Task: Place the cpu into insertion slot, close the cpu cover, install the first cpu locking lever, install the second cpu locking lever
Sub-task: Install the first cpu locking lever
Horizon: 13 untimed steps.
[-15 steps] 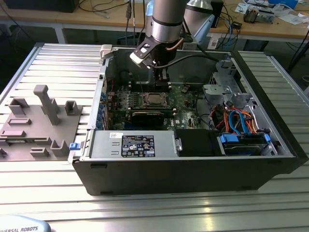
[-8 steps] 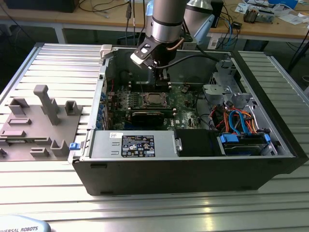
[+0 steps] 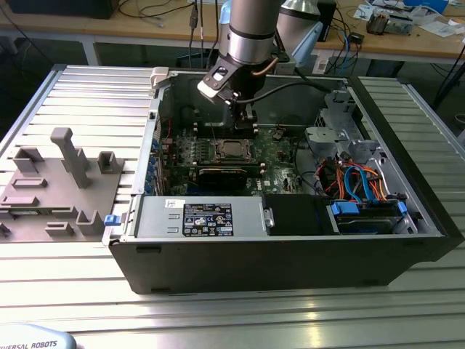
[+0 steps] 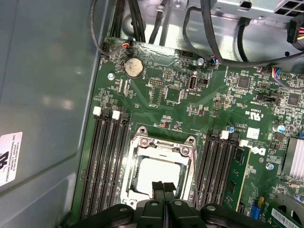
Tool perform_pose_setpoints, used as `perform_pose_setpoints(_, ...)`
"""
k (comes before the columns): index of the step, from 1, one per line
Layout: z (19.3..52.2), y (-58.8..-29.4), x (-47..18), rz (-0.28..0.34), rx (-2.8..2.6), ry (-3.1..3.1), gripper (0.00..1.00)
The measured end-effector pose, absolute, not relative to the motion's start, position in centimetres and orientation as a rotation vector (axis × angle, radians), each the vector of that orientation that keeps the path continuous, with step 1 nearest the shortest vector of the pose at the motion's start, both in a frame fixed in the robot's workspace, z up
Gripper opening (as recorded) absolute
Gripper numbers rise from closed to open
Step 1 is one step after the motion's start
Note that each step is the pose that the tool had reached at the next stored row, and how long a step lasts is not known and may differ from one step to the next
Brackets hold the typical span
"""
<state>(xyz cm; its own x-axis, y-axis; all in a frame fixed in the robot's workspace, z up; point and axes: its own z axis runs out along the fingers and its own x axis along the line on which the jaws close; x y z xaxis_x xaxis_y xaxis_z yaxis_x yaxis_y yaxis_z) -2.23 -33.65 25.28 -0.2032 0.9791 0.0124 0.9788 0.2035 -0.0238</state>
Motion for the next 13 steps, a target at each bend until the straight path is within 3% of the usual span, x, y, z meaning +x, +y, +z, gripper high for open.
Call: perform_pose_setpoints(13, 25.28, -33.65, -2.23, 0.018, -1.866, -2.497, 0.11)
